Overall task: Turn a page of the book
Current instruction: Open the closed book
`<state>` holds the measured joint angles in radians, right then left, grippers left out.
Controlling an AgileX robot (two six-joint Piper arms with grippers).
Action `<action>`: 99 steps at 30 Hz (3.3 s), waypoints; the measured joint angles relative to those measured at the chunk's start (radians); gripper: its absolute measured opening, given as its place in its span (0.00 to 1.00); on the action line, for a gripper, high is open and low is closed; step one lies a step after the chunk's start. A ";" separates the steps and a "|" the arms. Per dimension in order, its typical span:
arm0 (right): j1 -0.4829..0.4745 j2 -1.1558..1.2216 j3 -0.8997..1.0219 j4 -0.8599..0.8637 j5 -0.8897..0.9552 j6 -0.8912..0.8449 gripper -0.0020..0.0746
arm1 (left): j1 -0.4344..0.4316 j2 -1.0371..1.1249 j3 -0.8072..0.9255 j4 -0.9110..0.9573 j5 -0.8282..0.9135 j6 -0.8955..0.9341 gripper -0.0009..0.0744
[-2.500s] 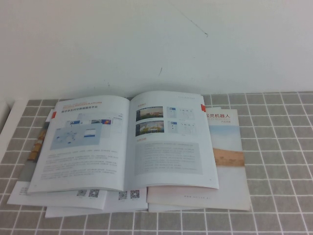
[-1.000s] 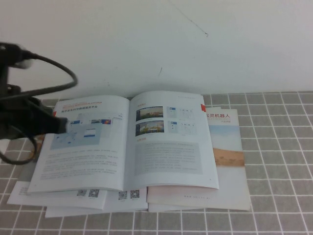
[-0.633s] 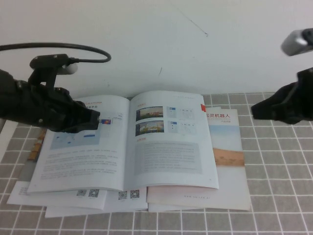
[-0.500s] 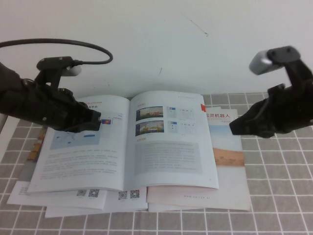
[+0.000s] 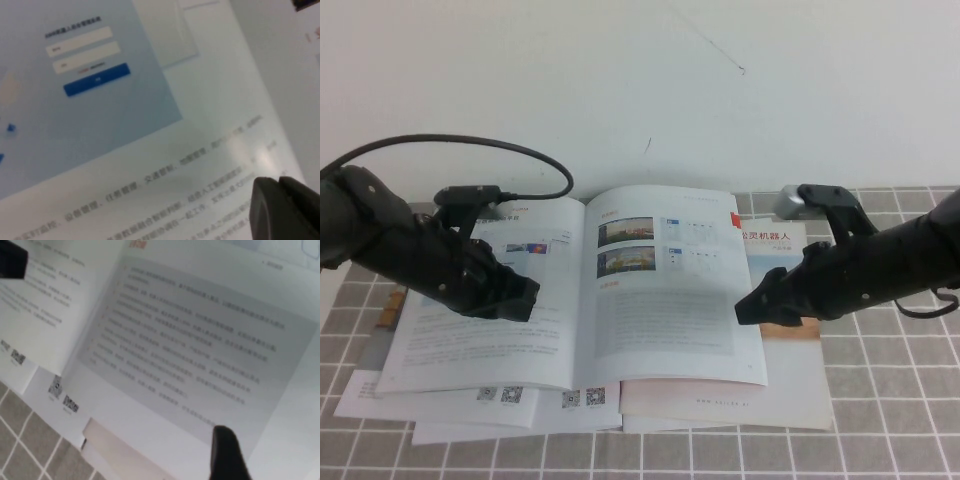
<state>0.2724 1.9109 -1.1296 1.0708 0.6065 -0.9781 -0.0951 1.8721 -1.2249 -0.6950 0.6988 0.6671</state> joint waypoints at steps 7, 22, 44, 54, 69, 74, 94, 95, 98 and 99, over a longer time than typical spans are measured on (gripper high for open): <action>0.000 0.062 -0.021 0.146 -0.033 -0.141 0.52 | 0.000 0.078 0.000 0.036 -0.043 0.000 0.01; 0.000 0.130 -0.040 0.209 -0.042 -0.205 0.53 | 0.000 0.100 -0.009 0.036 -0.048 0.002 0.01; -0.002 0.130 -0.040 0.601 0.173 -0.586 0.53 | 0.000 0.100 -0.009 0.036 -0.048 0.000 0.01; -0.066 0.130 -0.040 0.435 0.065 -0.423 0.53 | 0.000 0.102 -0.009 0.036 -0.048 0.003 0.01; -0.066 0.170 -0.040 0.395 0.086 -0.403 0.53 | 0.000 0.102 -0.009 0.036 -0.048 0.001 0.01; -0.066 0.181 -0.040 0.414 0.114 -0.403 0.53 | 0.000 0.102 -0.009 0.036 -0.048 -0.001 0.01; -0.066 0.181 -0.040 0.614 0.314 -0.534 0.53 | 0.000 0.102 -0.009 0.036 -0.048 -0.002 0.01; -0.066 0.181 -0.040 0.617 0.334 -0.549 0.53 | 0.000 0.102 -0.009 0.036 -0.048 -0.002 0.01; -0.066 0.181 -0.042 0.619 0.397 -0.584 0.53 | 0.000 0.102 -0.009 0.036 -0.048 -0.002 0.01; -0.066 0.181 -0.045 0.619 0.416 -0.592 0.53 | 0.000 0.102 -0.009 0.034 -0.048 -0.002 0.01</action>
<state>0.2064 2.0920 -1.1743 1.6896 1.0230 -1.5699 -0.0951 1.9741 -1.2340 -0.6611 0.6511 0.6650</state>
